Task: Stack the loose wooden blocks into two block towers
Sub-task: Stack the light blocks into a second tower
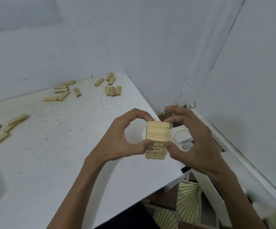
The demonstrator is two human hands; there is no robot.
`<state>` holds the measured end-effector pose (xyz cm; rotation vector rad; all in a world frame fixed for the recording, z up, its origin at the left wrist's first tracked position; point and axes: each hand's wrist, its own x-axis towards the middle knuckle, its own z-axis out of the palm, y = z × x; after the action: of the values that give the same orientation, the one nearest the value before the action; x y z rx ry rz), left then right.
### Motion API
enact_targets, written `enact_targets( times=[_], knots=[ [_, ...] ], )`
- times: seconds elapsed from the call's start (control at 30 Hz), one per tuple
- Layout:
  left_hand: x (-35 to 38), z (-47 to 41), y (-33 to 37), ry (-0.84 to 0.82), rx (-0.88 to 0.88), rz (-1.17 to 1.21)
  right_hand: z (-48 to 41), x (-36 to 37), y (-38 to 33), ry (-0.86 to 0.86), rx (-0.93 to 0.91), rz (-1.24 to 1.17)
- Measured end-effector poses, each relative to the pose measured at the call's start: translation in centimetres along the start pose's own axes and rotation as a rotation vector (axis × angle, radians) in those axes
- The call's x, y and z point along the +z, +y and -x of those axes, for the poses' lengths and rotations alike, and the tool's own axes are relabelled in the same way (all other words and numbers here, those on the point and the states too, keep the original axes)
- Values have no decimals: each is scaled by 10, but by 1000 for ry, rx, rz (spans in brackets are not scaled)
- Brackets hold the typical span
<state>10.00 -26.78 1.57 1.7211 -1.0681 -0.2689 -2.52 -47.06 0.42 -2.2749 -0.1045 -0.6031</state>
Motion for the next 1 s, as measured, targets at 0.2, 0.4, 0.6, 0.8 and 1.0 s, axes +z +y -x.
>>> enact_targets(
  times=[0.2,0.4,0.6,0.8,1.0],
  knots=[
    [2,2,-10,12,-26,8,4,5,4,-11,25,-6],
    [4,4,-16,5,-47,10,5,8,6,-17,29,-1],
    [5,6,-20,6,-62,1,9,11,7,-8,42,-6],
    [6,6,-22,14,-74,0,10,14,8,-5,53,-17],
    [6,7,-23,8,-76,7,10,15,11,-10,56,-21]
  ],
)
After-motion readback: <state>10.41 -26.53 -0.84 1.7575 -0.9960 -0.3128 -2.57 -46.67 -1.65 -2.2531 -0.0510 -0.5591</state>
